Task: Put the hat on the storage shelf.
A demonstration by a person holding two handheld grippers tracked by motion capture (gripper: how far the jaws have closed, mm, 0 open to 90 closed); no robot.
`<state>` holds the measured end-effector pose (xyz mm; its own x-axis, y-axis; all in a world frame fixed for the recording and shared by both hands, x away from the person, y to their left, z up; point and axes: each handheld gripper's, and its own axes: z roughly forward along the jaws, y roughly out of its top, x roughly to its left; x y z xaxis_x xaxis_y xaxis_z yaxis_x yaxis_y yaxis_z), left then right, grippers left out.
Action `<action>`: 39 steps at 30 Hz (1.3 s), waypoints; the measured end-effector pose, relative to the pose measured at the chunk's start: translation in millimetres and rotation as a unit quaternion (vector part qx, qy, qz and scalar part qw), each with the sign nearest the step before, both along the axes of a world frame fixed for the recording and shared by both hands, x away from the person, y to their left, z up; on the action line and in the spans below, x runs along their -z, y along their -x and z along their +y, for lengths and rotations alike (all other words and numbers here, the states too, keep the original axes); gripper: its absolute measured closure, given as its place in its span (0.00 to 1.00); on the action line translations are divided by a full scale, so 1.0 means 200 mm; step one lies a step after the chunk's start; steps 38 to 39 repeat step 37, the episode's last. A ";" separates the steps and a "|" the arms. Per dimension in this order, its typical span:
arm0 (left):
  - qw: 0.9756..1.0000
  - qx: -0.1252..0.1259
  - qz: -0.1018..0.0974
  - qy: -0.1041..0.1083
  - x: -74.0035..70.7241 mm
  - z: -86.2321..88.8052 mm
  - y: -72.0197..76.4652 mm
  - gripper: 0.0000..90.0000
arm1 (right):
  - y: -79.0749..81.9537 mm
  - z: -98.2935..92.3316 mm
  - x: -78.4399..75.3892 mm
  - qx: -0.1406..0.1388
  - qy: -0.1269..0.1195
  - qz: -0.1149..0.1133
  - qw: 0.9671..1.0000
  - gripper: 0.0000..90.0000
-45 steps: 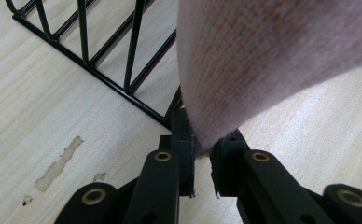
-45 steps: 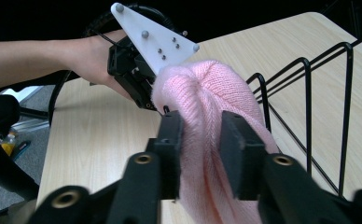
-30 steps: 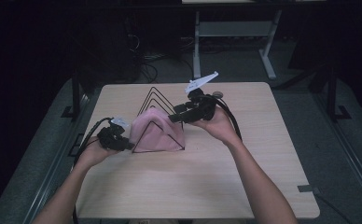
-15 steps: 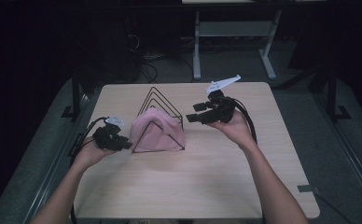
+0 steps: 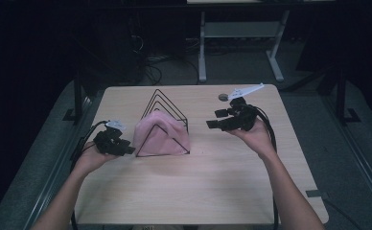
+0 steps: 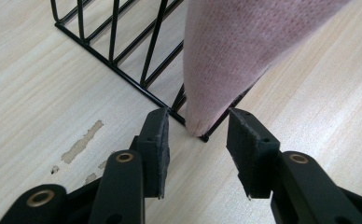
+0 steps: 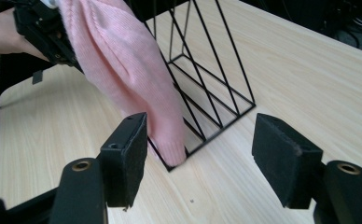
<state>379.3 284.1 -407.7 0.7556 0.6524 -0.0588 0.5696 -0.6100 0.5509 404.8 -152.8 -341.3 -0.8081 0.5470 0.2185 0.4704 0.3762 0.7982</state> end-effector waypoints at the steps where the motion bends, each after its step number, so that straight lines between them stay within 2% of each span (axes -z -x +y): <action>1: 1.000 -0.001 0.000 -0.002 0.00 0.00 0.00 0.63 | 0.00 -0.01 0.00 0.004 -0.002 0.003 1.000 0.39; 11: 1.000 -0.006 -0.007 0.016 -0.01 0.01 0.06 0.56 | 0.07 -0.16 0.08 0.027 0.000 0.015 1.000 0.36; 16: 0.999 -0.015 -0.008 0.034 -0.01 0.03 0.10 0.52 | 0.14 -0.26 0.13 0.043 0.004 0.022 0.999 0.34; 18: 0.999 -0.015 -0.009 0.035 0.00 0.03 0.11 0.50 | 0.17 -0.29 0.16 0.049 0.002 0.022 0.999 0.34; 26: 0.998 -0.031 -0.019 0.048 0.00 0.07 0.18 0.41 | 0.33 -0.45 0.28 0.078 0.000 0.032 0.996 0.32; 29: 0.998 -0.031 -0.020 0.044 0.00 0.07 0.19 0.39 | 0.40 -0.50 0.33 0.089 0.001 0.037 0.995 0.32; 33: 0.997 -0.037 -0.028 0.055 0.02 0.09 0.26 0.37 | 0.50 -0.56 0.36 0.108 -0.010 0.030 0.994 0.29; 37: 0.995 -0.049 -0.037 0.073 0.05 0.11 0.34 0.37 | 0.63 -0.59 0.40 0.124 -0.021 0.022 0.992 0.28; 39: 0.995 -0.049 -0.037 0.073 0.05 0.11 0.34 0.37 | 0.63 -0.59 0.40 0.124 -0.021 0.022 0.992 0.28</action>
